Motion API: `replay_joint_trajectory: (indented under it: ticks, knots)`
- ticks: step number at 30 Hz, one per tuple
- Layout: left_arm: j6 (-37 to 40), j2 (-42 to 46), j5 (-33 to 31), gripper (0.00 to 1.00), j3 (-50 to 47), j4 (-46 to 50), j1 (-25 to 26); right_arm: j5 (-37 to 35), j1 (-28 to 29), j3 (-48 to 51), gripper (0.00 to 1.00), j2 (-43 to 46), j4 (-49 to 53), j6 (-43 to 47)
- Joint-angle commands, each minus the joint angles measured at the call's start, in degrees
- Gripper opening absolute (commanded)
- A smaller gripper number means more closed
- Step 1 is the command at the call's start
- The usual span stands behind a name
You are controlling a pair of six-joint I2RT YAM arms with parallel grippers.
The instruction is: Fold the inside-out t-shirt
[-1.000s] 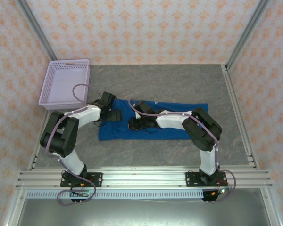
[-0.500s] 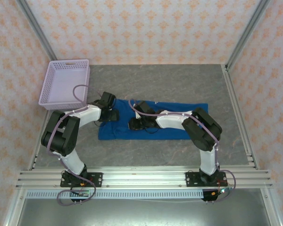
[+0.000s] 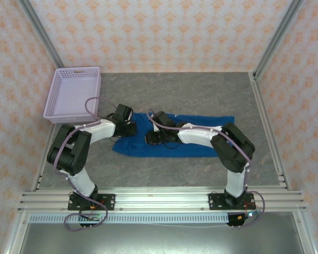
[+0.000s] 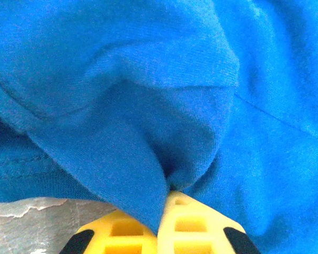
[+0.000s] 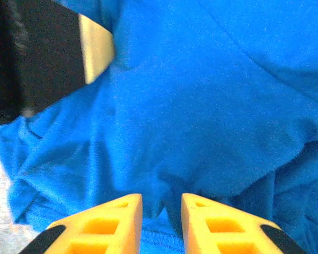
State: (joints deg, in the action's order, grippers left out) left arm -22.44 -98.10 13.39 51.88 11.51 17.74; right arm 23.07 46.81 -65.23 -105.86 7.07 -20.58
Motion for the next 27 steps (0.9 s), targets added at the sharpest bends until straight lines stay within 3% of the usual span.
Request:
replay_joint_trajectory:
  ticks: [1, 8, 13, 18, 23, 27]
  knots:
    - [-0.6, 1.6, 2.6, 0.00, -1.9, -0.6, -0.5, -2.9, -0.8, -0.7, 0.27, 5.2, 2.4, -0.3]
    - [-2.0, 8.7, -3.3, 0.00, -1.9, 7.2, -5.9, -6.7, -5.9, 2.2, 0.31, 13.4, 5.5, 1.9]
    - [-1.7, 15.1, -17.4, 0.00, 1.6, 18.4, -6.8, -10.4, -11.6, 3.7, 0.34, 17.8, 11.2, 6.6]
    - [0.1, 19.3, -26.8, 0.00, 7.7, 28.2, -8.1, -10.3, -18.7, 6.8, 0.39, 21.6, 14.2, 8.4]
    - [2.0, 21.4, -33.6, 0.00, 16.1, 39.1, -7.1, -12.3, -25.5, 10.0, 0.41, 24.0, 16.6, 7.7]
    - [3.1, 21.6, -34.9, 0.00, 21.3, 44.5, -2.5, -11.9, -28.7, 12.9, 0.41, 23.3, 15.2, 6.5]
